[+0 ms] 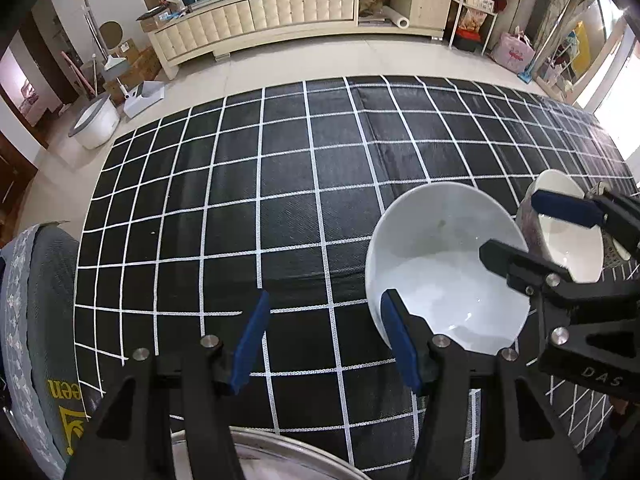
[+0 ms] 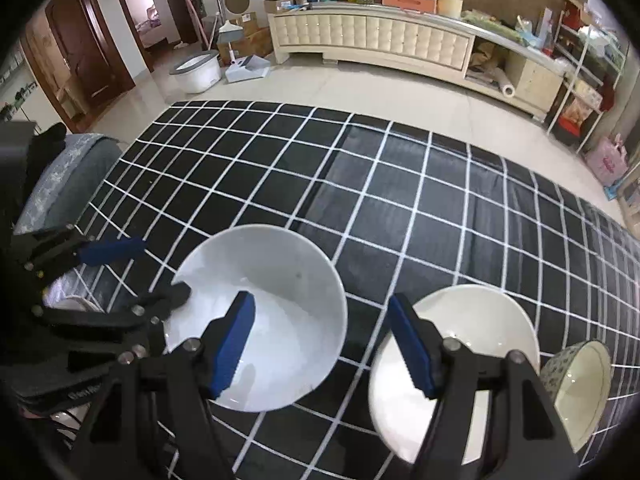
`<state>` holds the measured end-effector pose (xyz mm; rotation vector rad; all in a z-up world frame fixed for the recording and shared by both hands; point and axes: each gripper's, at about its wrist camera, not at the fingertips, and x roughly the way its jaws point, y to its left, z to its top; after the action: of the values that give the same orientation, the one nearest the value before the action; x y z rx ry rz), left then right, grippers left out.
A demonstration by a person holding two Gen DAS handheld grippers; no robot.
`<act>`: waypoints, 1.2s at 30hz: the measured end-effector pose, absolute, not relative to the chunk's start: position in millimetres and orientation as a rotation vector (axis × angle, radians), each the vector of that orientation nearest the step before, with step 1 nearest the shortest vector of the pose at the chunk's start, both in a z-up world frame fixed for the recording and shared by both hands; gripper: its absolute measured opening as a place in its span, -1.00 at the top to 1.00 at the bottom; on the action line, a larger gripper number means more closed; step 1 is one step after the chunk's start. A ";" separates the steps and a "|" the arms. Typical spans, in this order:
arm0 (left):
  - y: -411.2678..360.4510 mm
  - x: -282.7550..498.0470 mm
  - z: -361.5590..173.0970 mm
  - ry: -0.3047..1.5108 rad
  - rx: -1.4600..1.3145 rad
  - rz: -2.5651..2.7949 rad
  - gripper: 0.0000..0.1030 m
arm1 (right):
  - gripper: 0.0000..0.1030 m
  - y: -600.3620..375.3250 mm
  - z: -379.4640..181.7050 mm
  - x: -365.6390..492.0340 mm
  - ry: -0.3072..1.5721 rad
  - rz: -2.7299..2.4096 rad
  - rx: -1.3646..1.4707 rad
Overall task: Organize plates and bowls
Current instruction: 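Reach the right gripper to the red-patterned white bowl and grasp its rim, then carry the red-patterned bowl with the right gripper toward the plate stack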
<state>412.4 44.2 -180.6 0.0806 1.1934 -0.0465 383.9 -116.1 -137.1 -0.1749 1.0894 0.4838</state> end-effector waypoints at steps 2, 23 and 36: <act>42.5 413.6 -182.7 1.197 0.093 -0.052 -0.08 | -0.41 -115.5 -136.6 384.4 1.081 0.500 -0.179; 21.6 421.9 -189.7 1.267 0.119 -0.113 0.59 | 0.64 -110.2 -161.2 381.4 1.150 0.437 -0.260; 14.0 413.0 -188.2 1.288 0.148 -0.113 0.78 | 0.77 -113.0 -156.5 371.6 1.154 0.424 -0.219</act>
<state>413.0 14.0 -188.2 0.1483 1.2878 -0.1129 371.6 -113.0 -156.5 -0.2195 1.1545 0.4237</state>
